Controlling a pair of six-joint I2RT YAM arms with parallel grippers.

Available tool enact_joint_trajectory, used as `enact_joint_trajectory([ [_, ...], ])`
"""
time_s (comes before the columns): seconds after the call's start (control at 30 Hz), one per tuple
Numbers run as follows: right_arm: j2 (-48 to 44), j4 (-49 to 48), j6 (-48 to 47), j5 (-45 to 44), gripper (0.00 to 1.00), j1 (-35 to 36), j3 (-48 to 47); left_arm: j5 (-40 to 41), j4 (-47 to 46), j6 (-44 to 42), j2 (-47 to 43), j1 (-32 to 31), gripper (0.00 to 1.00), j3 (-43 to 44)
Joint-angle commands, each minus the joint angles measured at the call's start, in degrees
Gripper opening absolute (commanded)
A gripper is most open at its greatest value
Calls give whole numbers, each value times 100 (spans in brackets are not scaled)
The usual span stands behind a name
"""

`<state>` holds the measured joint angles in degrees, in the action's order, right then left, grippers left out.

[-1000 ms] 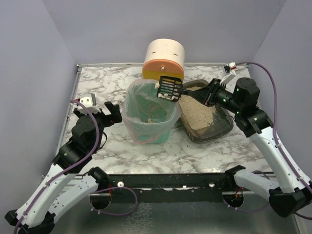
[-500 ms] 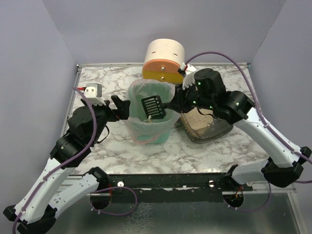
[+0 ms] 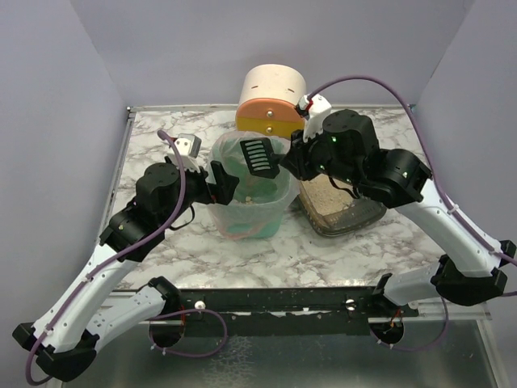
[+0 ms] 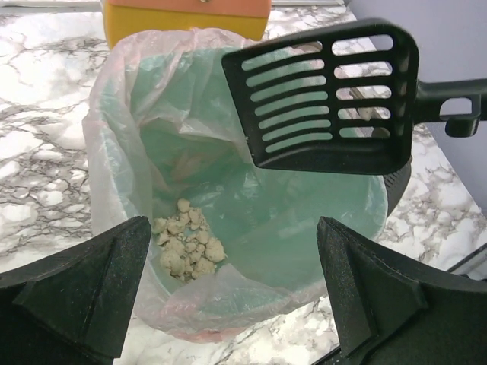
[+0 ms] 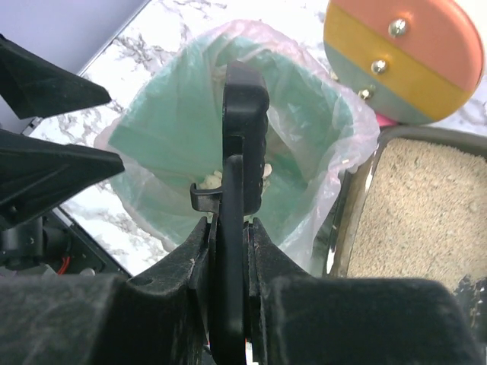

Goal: Clean the litter box

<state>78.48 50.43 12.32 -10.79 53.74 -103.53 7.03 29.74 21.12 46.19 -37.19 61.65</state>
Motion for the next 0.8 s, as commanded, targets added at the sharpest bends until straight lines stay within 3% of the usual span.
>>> enact_joint_trajectory([
  [0.0, 222, 230, -469, -871, 0, 410, -284, -394, 58, -32, 21, 19, 99, 143],
  [0.2, 391, 3, -1097, -2119, 1, 1338, -300, -693, 16, 73, 83, 19, 99, 215],
  [0.33, 707, -157, -1847, -3611, 0, 2204, -352, -898, -58, 97, 129, 15, 99, 143],
  [0.47, 923, -48, -1755, -3055, 1, 2431, -837, -750, -328, 94, 235, 19, 99, -159],
  [0.63, 490, -408, -1512, -2016, 0, 2449, -878, 83, -487, 124, 419, 19, 99, -420],
  [0.77, 289, -424, -1432, -2246, 0, 2449, -647, 176, -572, 146, 443, 20, 99, -447],
])
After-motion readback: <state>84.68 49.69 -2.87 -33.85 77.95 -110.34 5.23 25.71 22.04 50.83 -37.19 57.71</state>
